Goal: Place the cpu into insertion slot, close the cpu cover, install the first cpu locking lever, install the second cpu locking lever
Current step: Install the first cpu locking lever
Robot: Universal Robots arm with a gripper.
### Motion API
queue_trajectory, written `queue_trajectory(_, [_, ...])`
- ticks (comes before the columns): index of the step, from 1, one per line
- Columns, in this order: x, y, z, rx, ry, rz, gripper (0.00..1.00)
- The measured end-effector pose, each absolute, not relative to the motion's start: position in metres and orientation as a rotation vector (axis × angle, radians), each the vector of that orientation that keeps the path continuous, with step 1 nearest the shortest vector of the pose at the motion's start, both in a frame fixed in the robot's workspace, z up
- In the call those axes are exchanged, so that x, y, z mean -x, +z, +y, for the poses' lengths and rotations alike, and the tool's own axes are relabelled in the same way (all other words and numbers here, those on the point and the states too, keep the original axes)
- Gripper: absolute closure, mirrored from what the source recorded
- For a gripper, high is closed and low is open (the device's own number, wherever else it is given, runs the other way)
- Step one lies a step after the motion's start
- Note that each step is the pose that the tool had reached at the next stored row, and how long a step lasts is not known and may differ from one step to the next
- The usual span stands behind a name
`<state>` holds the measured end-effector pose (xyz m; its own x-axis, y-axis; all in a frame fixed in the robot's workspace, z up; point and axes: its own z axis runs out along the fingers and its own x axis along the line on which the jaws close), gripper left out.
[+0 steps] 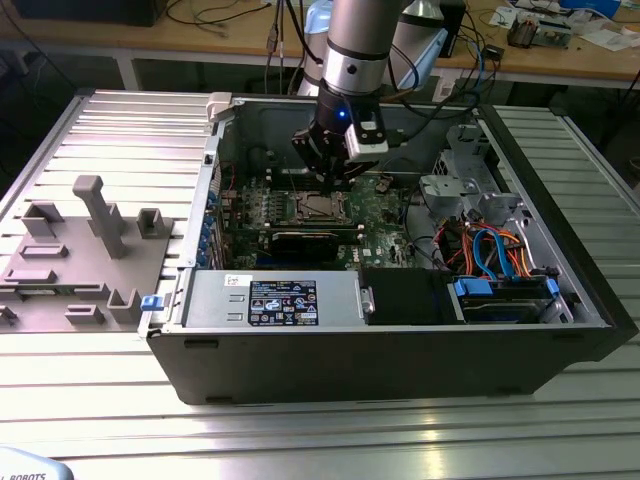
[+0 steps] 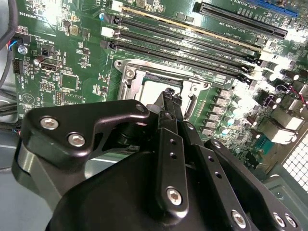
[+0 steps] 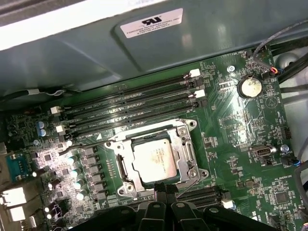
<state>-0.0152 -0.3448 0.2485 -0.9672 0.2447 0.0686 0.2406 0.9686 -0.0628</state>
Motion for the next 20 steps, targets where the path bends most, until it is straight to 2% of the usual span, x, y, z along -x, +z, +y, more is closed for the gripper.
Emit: queue_trajectory(20, [0.0152,0.2485,-0.3448,0.295,0.086,-3.052,0.89])
